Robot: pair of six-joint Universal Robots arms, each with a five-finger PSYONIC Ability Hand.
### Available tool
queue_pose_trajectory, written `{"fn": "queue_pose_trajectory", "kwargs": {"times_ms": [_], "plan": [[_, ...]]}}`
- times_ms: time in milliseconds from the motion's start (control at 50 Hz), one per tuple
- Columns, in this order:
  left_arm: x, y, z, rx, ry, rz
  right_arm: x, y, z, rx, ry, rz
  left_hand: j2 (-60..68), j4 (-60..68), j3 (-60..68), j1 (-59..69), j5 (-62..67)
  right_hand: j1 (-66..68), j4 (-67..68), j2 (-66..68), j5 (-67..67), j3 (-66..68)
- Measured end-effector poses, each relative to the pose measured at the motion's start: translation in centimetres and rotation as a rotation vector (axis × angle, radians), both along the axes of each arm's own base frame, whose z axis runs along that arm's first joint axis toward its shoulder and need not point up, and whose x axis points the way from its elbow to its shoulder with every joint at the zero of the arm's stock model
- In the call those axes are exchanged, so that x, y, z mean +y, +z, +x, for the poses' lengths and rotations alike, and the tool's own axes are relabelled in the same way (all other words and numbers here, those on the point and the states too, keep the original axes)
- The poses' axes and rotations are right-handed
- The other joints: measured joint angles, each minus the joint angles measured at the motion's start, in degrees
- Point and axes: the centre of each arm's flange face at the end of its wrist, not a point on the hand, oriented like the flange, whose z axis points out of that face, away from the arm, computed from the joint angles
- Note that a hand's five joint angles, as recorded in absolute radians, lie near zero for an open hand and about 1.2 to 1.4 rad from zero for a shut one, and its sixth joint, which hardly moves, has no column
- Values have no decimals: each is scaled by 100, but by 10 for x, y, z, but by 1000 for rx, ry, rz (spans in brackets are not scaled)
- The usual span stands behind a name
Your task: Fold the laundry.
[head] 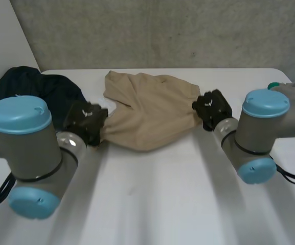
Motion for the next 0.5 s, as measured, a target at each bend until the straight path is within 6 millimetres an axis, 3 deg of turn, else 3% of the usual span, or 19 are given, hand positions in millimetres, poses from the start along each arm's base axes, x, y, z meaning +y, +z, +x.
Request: {"fn": "queue_pose_trajectory", "kwargs": {"times_ms": [260, 420, 500], "plan": [[104, 28, 36, -233, -111, 287, 103, 46, -51, 235, 34, 161, 0, 0, 0, 0, 0, 0, 0, 0, 0, 0], [159, 42, 52, -344, -272, 431, 155, 48, -87, 469, 121, 323, 0, 0, 0, 0, 0, 0, 0, 0, 0, 0], [164, 44, 51, -363, -316, 448, 162, 43, -92, 526, 174, 361, 0, 0, 0, 0, 0, 0, 0, 0, 0, 0]]}}
